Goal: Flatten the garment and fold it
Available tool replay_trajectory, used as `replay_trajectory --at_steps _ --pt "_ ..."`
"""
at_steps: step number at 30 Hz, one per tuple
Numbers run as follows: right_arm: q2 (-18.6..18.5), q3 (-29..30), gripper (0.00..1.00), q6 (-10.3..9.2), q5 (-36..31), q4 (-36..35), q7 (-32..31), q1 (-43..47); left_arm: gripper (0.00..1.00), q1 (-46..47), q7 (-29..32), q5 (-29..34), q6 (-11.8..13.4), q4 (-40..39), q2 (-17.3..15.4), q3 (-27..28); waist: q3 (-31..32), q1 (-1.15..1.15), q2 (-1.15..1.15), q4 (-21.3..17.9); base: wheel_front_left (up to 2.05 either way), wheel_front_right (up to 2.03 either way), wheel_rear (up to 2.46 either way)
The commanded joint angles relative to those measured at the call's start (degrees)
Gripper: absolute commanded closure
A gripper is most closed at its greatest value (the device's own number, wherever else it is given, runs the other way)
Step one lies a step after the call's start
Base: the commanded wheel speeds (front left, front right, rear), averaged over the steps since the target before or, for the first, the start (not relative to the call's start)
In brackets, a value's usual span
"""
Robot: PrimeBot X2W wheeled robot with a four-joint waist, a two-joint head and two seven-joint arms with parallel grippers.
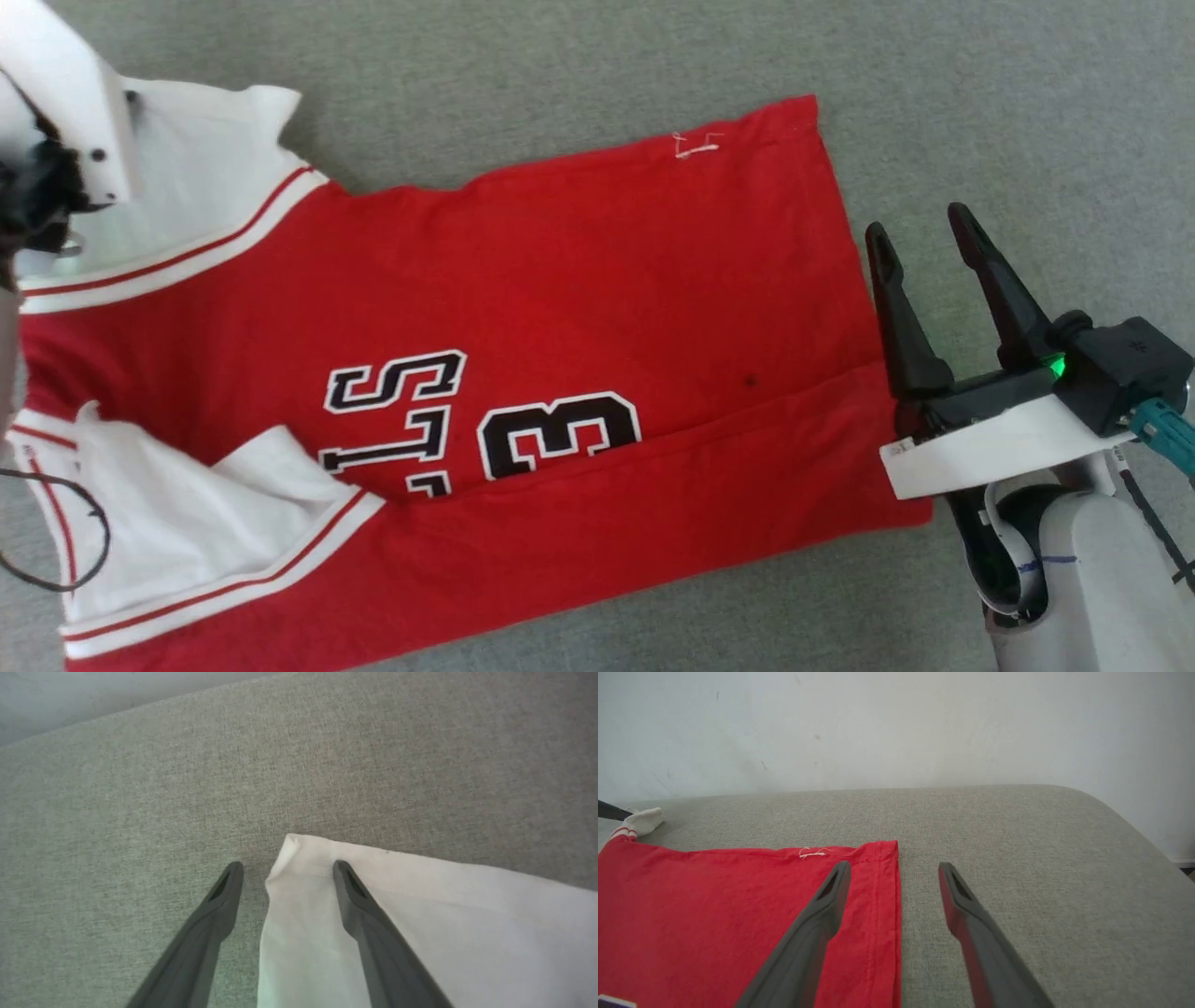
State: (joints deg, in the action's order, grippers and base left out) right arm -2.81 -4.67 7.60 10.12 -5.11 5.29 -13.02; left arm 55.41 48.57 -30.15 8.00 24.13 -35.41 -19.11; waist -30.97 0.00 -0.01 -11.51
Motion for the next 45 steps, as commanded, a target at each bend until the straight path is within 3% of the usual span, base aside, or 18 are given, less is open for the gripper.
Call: replay_trajectory --at_steps 1,2,3,4,5,14,25,30,31,32,34,35,40,45 --pt "-0.1 -0.2 0.0 -0.11 0.3 0.2 0.3 -1.2 0.0 -1.3 0.7 0.3 0.9 -0.4 -0.6 0.2 -1.0 0.0 0.01 -1.0 0.0 0.0 0.0" --pt "-0.1 -0.2 0.0 -0.11 0.3 0.3 0.2 -1.3 0.0 -1.8 1.2 0.1 1.2 -0.7 -0.7 0.3 -1.1 0.0 0.01 -1.0 0.0 0.0 0.0" --pt "-0.1 -0.3 0.0 -0.11 0.2 0.5 0.1 -1.3 0.31 -2.3 1.5 -0.1 1.4 -1.1 -0.8 0.4 -1.1 0.0 0.01 -1.0 0.0 0.0 0.0" --pt "-0.1 -0.3 0.0 -0.11 0.1 0.5 0.0 -1.5 0.74 -2.7 1.8 -0.3 1.5 -1.6 -1.0 0.4 -1.1 0.0 0.01 -1.0 0.0 0.0 0.0" --pt "-0.1 -0.4 0.0 -0.11 0.0 0.6 -0.1 -1.7 1.0 -3.1 2.0 -0.5 1.4 -2.1 -1.1 0.4 -1.2 0.0 0.01 -0.9 0.0 0.0 0.0" --pt "-0.2 -0.8 0.0 -0.11 -2.9 2.7 -7.5 -11.8 1.0 -4.8 1.5 -1.7 0.7 -4.7 -1.7 0.6 -0.9 0.0 0.01 -0.3 0.0 0.0 0.0" --pt "-0.1 -0.3 0.0 -0.11 -2.2 18.6 -41.0 -29.7 1.0 -5.0 -0.9 -2.3 0.0 -5.3 -0.3 0.0 -1.2 0.0 0.01 1.8 0.0 0.0 0.0" --pt "-0.1 -1.7 0.0 -0.11 -2.4 23.9 -50.8 -35.2 1.0 -4.6 -2.4 -2.7 -0.4 -5.3 0.2 0.0 -1.7 0.0 0.01 2.7 0.0 0.0 0.0" --pt "-0.1 -1.9 0.12 -0.11 -2.7 25.0 -52.8 -35.9 1.0 -4.6 -2.6 -2.8 -0.6 -5.3 0.4 -0.1 -1.8 0.0 0.01 2.9 0.0 0.0 0.0" --pt "-0.2 -1.9 0.43 -0.11 -2.9 26.0 -54.7 -36.5 1.0 -4.6 -2.9 -2.9 -0.7 -5.3 0.6 -0.2 -1.8 0.0 0.01 3.2 0.0 0.0 0.0" --pt "-0.2 -2.2 0.76 -0.11 -2.8 27.6 -58.2 -37.2 1.0 -4.5 -3.7 -3.1 -1.2 -5.2 1.1 -0.3 -1.7 0.0 0.01 3.7 0.0 0.0 0.0" --pt "-0.5 -2.4 1.0 -0.11 -3.0 28.2 -59.4 -37.3 1.0 -4.6 -4.6 -3.3 -1.3 -5.1 1.5 -0.2 -1.4 0.0 0.01 3.9 0.0 0.0 0.0" --pt "-1.1 -2.6 1.0 -0.11 -3.2 28.1 -60.3 -36.4 1.0 -5.5 -10.2 -4.3 -3.0 -5.3 2.7 0.7 0.1 0.0 0.01 4.9 0.0 0.0 0.0" --pt "-1.9 -2.7 1.0 -0.11 -2.1 24.0 -49.0 -32.3 1.0 -8.9 -21.2 -3.8 -4.5 -7.2 2.9 2.2 3.5 0.0 0.01 6.2 0.0 0.0 0.0"
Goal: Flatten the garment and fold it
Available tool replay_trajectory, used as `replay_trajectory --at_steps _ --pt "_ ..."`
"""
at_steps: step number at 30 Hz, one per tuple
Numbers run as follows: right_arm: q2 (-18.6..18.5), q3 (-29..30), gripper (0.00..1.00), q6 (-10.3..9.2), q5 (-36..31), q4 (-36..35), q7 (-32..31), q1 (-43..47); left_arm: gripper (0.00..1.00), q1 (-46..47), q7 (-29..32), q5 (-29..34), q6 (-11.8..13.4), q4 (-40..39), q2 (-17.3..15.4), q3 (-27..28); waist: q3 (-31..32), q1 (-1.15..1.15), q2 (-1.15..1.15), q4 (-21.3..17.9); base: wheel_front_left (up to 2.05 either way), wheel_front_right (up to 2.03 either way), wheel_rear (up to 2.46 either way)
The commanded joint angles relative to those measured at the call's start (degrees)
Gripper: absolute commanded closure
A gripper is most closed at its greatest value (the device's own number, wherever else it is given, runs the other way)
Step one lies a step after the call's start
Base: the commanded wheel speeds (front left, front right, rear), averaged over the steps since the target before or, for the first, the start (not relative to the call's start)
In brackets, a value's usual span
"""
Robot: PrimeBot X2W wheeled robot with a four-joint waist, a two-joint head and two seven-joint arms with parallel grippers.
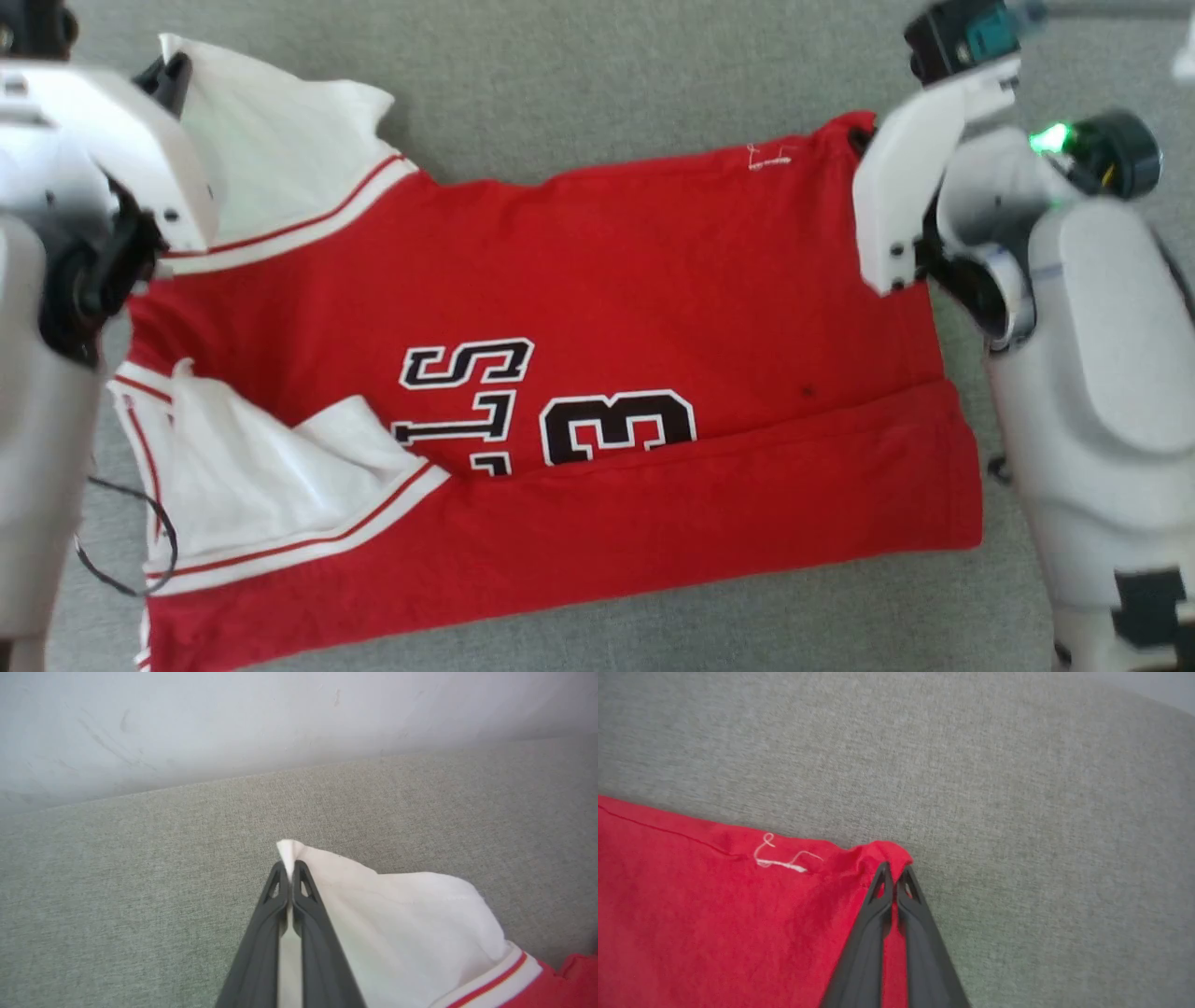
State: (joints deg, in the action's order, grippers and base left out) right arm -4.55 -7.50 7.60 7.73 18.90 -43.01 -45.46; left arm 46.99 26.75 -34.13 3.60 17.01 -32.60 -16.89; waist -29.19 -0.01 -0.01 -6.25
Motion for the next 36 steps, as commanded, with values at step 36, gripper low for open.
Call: replay_trajectory --at_steps 36 --pt "-7.2 3.2 1.0 -0.11 -0.8 -8.1 11.7 35.4 1.0 -55.8 -15.5 -11.9 6.4 -21.4 8.7 3.9 18.5 0.01 0.01 8.4 0.0 0.0 0.0"
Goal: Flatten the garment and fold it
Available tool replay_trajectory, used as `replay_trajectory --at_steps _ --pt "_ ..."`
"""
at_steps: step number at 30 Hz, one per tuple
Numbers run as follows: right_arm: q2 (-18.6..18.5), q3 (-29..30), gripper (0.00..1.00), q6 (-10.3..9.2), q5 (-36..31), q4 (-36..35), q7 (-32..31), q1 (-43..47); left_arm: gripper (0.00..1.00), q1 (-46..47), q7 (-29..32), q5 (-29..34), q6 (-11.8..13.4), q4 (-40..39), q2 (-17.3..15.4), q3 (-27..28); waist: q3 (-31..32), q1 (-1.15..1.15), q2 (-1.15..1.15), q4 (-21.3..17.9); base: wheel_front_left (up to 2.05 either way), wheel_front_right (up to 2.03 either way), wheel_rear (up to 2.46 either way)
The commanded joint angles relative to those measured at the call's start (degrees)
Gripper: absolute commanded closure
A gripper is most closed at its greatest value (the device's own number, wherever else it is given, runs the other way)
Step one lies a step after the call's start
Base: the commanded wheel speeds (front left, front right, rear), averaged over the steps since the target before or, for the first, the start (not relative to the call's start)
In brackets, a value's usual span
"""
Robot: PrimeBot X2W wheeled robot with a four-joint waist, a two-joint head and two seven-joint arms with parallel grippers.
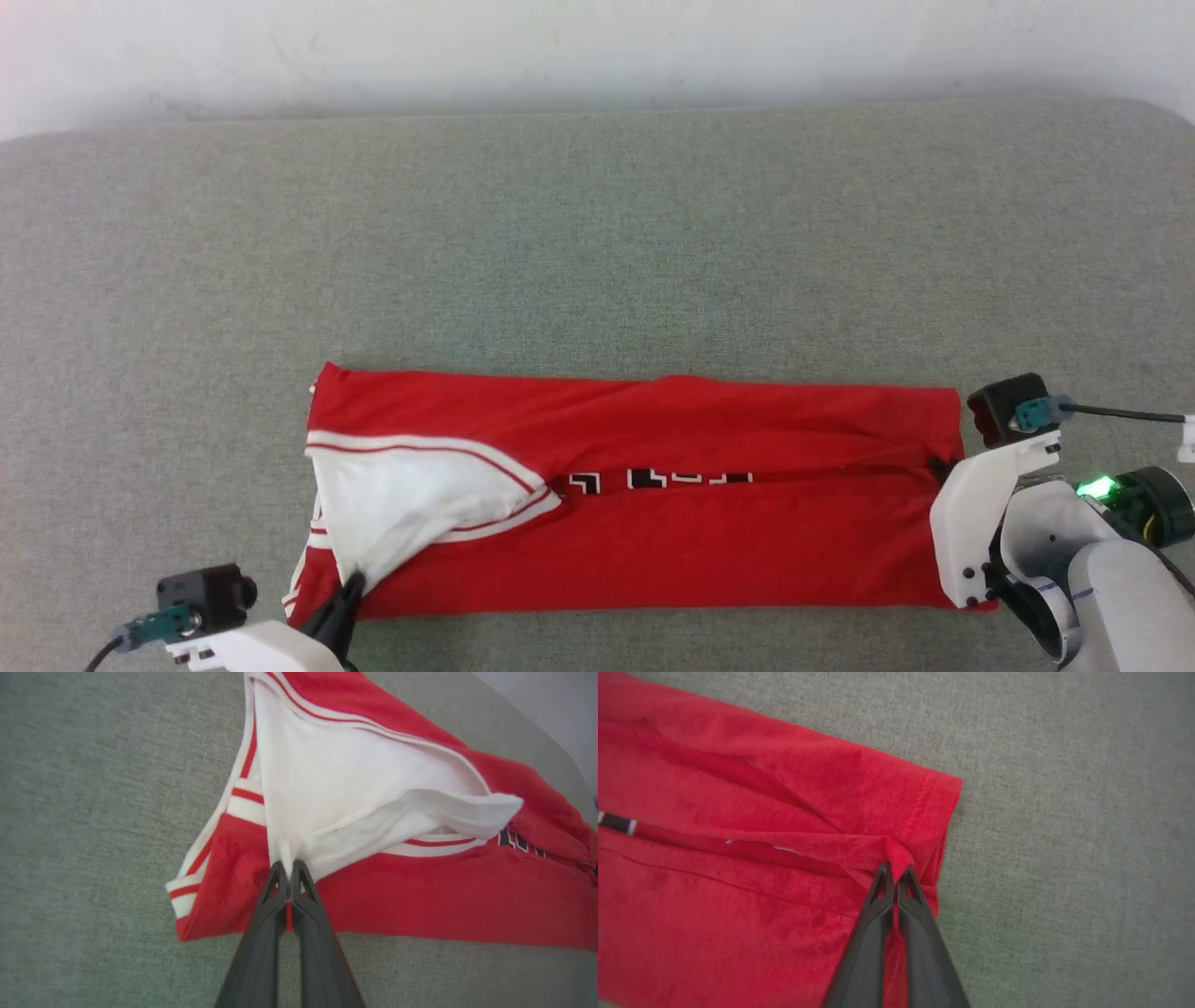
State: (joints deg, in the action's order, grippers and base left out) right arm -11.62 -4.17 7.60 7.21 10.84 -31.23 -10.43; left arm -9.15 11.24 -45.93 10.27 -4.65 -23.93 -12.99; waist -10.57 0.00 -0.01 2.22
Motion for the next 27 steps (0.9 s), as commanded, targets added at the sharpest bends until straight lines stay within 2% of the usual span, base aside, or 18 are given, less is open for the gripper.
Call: replay_trajectory --at_steps 1,6,7,8,9,10,14,19,27 --pt "-0.5 -0.5 1.0 -0.11 -0.3 0.2 -1.1 0.2 1.0 0.6 0.0 0.0 -0.6 1.4 0.0 -0.4 -0.3 0.0 0.01 -0.1 0.0 0.0 0.0" --pt "-1.5 -2.7 1.0 -0.11 0.2 1.3 -4.1 -0.8 1.0 2.6 0.0 0.3 -2.5 6.3 0.7 -2.2 -0.8 0.0 0.01 0.0 0.0 0.0 0.0" --pt "-1.4 -2.9 0.79 -0.11 0.4 1.4 -4.3 -0.9 0.94 3.1 -0.7 0.4 -2.9 7.1 0.9 -2.3 -0.8 0.0 0.01 0.0 0.0 0.0 0.0" --pt "-1.3 -3.1 0.16 -0.11 0.7 1.6 -4.4 -1.0 0.52 3.5 -1.3 0.6 -3.2 7.8 1.1 -2.3 -0.6 0.0 0.01 0.1 0.0 0.0 0.0" --pt "-1.0 -3.2 0.0 -0.11 1.1 1.8 -4.7 -0.9 0.04 3.8 -1.7 0.7 -3.4 8.5 1.3 -2.5 -0.3 0.0 0.01 0.1 0.0 0.0 0.0" --pt "-0.8 -3.1 0.0 -0.11 1.5 1.9 -4.9 -0.7 0.0 4.0 -1.8 0.8 -3.7 9.2 1.5 -2.7 0.0 0.0 0.01 0.2 0.0 0.0 0.0" --pt "0.4 -1.6 0.0 -0.11 2.9 0.8 -5.3 1.2 0.0 3.6 -2.7 0.8 -4.2 9.9 2.0 -3.3 1.8 0.0 0.01 0.6 0.0 0.0 0.0" --pt "3.4 3.2 0.0 -0.11 3.4 -4.4 -2.8 5.3 0.0 2.4 -6.5 1.5 -4.5 7.9 2.7 -2.9 3.7 0.0 0.01 1.4 0.0 0.0 0.0" --pt "8.3 10.2 0.0 -0.11 2.7 -11.4 7.8 9.7 0.0 5.3 -19.5 8.2 -0.7 7.9 4.8 -0.7 5.0 0.0 0.01 2.1 0.0 0.0 0.0"
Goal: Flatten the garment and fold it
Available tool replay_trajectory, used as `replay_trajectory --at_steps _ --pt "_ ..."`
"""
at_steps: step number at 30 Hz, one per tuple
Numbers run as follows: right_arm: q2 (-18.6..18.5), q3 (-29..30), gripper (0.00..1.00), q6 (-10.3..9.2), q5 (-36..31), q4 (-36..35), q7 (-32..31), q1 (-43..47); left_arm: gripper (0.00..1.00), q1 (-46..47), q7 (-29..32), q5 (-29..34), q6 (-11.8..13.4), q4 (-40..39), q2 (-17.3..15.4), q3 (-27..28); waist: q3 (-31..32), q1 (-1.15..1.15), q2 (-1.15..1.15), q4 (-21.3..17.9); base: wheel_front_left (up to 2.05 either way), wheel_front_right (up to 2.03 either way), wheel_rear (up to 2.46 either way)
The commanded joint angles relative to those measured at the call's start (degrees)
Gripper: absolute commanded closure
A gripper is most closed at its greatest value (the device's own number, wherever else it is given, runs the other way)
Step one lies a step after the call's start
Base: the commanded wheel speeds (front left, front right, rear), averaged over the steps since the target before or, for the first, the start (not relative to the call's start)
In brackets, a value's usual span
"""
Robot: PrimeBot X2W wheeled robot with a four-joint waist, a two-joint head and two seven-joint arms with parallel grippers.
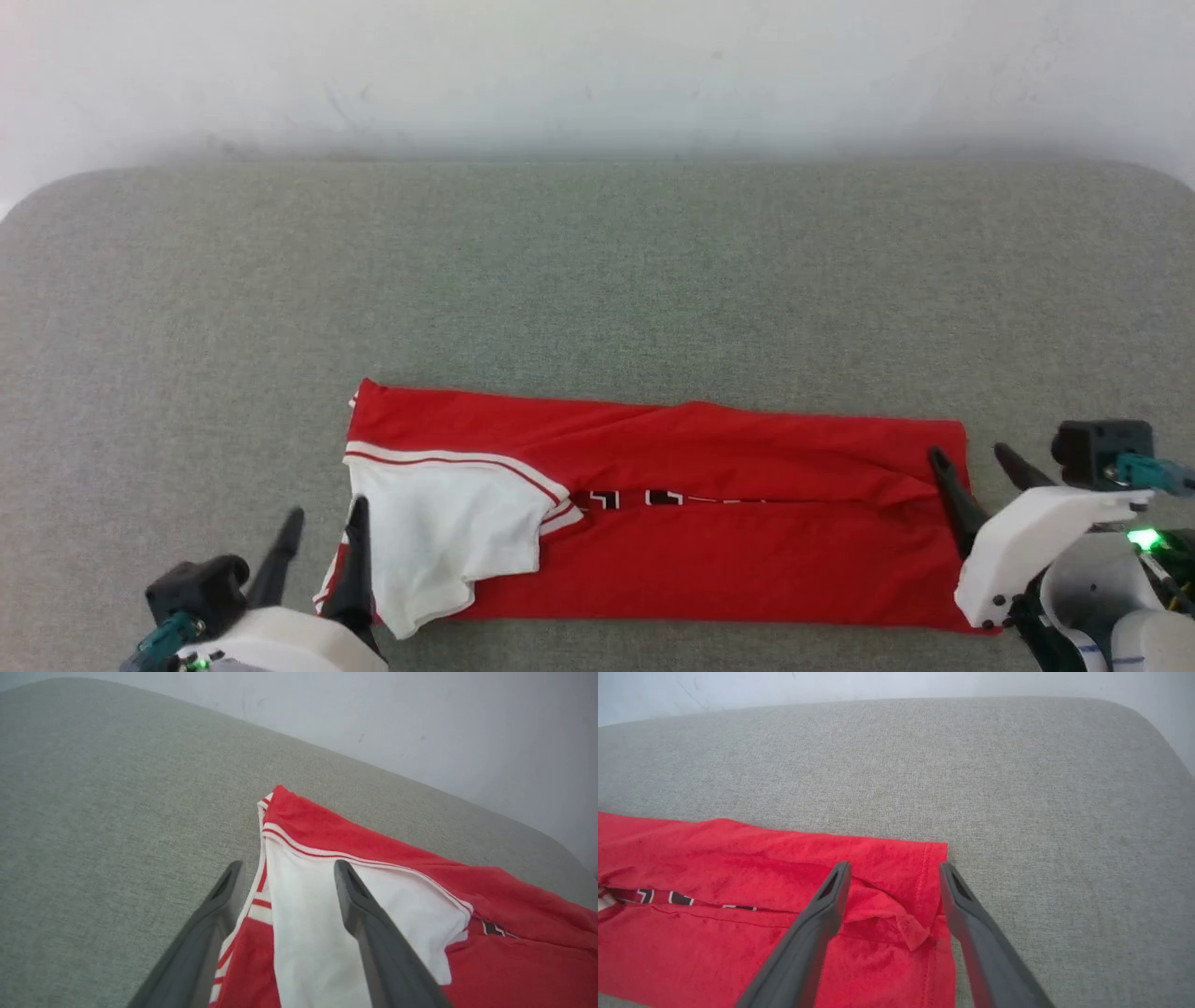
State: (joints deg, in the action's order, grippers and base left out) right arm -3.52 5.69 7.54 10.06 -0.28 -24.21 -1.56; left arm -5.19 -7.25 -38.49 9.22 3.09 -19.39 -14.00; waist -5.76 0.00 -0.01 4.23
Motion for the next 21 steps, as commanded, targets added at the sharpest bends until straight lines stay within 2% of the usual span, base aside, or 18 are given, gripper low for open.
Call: replay_trajectory --at_steps 1,6,11,15,21 --pt "0.4 0.9 0.0 -0.05 -0.1 -0.4 2.1 1.1 0.0 2.0 -2.9 1.8 0.7 0.5 0.4 0.5 0.3 0.0 0.01 0.0 0.0 0.0 0.0" --pt "0.6 2.5 0.0 -0.05 2.8 1.8 7.7 1.5 0.0 5.6 -7.3 8.1 1.1 1.9 1.0 0.9 0.7 0.0 0.01 -0.3 0.0 0.0 0.0" --pt "0.6 4.6 0.0 -0.05 4.6 6.6 9.5 0.2 0.0 9.4 -7.7 15.1 -0.2 0.2 3.1 4.0 0.8 0.0 0.01 -0.5 0.0 0.0 0.0" --pt "0.6 5.3 0.0 -0.05 4.7 11.4 7.7 -2.1 0.0 11.2 -7.7 19.4 -2.5 0.0 5.3 6.7 0.9 0.0 0.01 -0.7 0.0 0.0 0.0" --pt "0.6 5.2 0.0 -0.05 2.8 18.9 0.8 -6.2 0.0 12.9 -7.7 22.9 -5.9 1.8 8.3 10.1 0.9 0.0 0.01 -0.9 0.0 0.0 0.0"
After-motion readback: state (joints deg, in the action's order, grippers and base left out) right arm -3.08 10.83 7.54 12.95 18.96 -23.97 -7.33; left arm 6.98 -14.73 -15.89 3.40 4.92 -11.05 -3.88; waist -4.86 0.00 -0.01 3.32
